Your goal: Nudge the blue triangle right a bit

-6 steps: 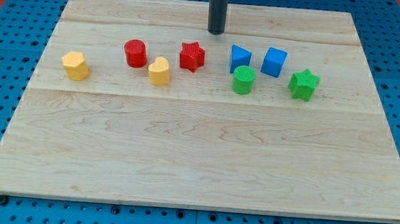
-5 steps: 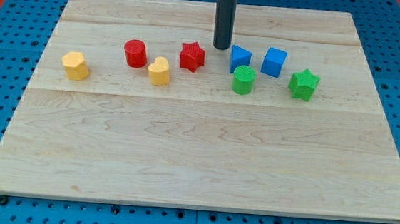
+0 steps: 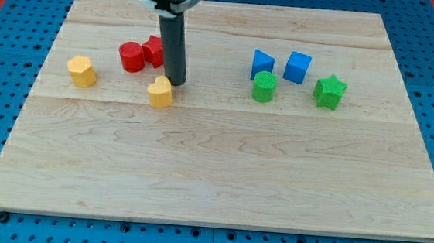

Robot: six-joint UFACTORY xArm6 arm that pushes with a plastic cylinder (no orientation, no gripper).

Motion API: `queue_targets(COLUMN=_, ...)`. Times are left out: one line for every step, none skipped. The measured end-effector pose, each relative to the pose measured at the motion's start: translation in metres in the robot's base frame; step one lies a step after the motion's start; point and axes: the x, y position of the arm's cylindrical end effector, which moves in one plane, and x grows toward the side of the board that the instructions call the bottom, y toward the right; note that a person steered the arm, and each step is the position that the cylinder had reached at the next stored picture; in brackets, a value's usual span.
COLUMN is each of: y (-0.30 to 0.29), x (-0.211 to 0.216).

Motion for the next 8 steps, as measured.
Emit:
queue_targets(y=0.030, x=0.009)
queue_targets(y=0.030, x=0.052)
queue_targets(y=-0.029, x=0.034)
queue_targets(y=-0.068, x=0.021)
queue_targets(y=-0.013, x=0.011)
queue_targets(y=-0.003, x=-0.010)
queue_targets(y=-0.035, x=-0.014)
queue_targets(y=-0.076, x=-0.017)
